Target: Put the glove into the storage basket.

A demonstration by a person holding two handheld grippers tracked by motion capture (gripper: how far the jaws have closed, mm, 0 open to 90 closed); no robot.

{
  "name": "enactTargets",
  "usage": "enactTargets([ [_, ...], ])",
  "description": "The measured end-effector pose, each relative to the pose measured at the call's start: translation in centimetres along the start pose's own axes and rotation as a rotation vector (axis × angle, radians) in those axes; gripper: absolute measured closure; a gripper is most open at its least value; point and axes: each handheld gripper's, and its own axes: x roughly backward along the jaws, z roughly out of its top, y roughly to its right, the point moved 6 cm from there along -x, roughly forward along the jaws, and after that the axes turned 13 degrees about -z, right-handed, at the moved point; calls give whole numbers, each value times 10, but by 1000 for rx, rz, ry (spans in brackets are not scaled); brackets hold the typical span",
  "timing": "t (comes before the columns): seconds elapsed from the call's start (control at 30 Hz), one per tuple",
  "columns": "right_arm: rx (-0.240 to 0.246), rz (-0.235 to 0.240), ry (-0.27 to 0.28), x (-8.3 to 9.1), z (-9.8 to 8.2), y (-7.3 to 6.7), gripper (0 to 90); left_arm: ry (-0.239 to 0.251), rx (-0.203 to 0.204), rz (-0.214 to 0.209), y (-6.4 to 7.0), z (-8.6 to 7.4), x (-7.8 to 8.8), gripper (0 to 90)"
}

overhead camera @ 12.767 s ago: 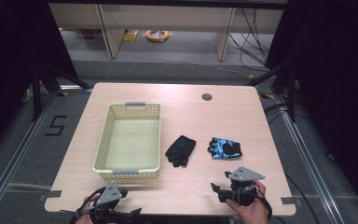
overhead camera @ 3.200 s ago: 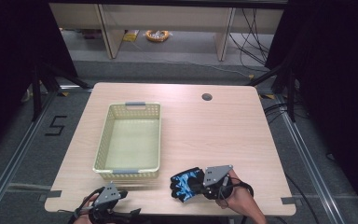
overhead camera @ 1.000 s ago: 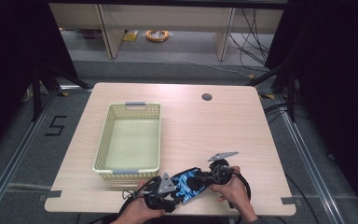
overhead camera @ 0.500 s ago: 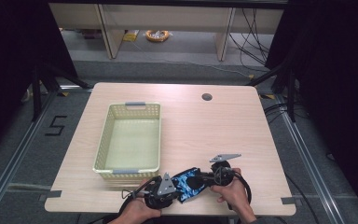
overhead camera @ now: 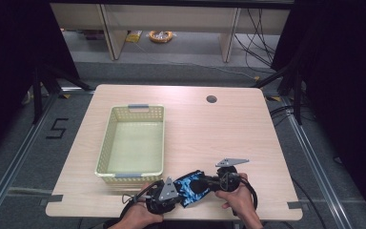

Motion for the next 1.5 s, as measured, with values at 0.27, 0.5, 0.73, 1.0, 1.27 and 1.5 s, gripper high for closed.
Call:
enactTargets([
  [0.27, 8, 9, 53, 14, 8, -7, 807, 27, 0, -2, 1, 5, 9, 818],
  [0.5, -36, 8, 83, 28, 9, -14, 811, 44, -34, -5, 5, 15, 20, 819],
  [0.73, -36, 10, 118, 46, 19, -24, 811, 56, -63, 3, 9, 27, 37, 818],
  [1.0, 23, 6, 162, 63, 47, -33, 812, 84, -68, 9, 2, 45, 63, 819],
  [1.27, 94, 10, 212, 75, 89, -51, 812, 99, -87, 59, -10, 61, 103, 819],
  [1.5, 133, 21, 218, 70, 119, -67, 812, 113, -55, 82, -24, 61, 128, 818],
])
